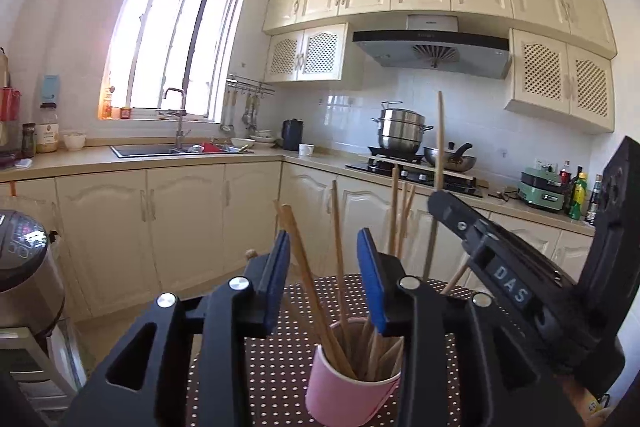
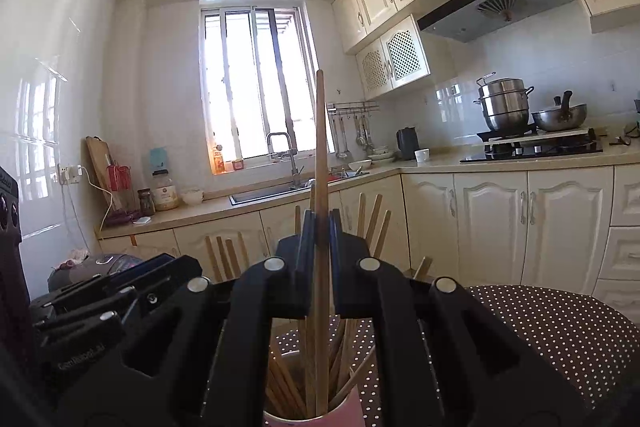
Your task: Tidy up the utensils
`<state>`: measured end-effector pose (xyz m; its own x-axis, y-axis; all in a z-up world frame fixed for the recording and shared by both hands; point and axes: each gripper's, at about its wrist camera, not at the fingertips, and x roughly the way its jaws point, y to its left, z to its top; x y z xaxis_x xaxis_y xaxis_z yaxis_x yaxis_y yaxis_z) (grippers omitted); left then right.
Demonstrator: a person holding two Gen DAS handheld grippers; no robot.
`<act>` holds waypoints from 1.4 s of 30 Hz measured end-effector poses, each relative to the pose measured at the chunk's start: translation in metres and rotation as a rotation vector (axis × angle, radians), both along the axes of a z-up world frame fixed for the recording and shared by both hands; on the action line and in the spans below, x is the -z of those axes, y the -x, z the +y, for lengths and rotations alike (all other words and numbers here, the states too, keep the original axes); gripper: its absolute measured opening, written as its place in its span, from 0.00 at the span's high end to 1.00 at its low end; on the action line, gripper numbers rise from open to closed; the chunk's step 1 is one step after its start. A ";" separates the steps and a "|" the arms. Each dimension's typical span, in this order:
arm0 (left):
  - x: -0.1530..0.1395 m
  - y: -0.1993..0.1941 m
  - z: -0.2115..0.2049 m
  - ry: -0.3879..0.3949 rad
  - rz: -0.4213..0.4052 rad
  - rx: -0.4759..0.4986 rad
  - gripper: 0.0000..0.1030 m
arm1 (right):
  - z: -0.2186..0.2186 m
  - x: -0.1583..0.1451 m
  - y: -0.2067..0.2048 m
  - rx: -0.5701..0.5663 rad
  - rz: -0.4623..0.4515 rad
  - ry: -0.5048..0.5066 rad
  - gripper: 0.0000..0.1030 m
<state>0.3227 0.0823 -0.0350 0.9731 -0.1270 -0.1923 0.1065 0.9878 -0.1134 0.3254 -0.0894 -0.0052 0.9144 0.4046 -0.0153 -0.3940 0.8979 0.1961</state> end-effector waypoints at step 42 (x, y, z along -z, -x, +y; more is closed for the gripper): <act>-0.037 0.112 -0.014 -0.093 -0.005 -0.075 0.28 | -0.017 -0.039 0.129 0.056 0.091 0.172 0.35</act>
<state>0.2104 0.0684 0.0022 0.9802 -0.0357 -0.1947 0.0324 0.9993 -0.0202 0.1964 -0.1061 0.0340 0.9269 0.3378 -0.1637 -0.3305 0.9412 0.0706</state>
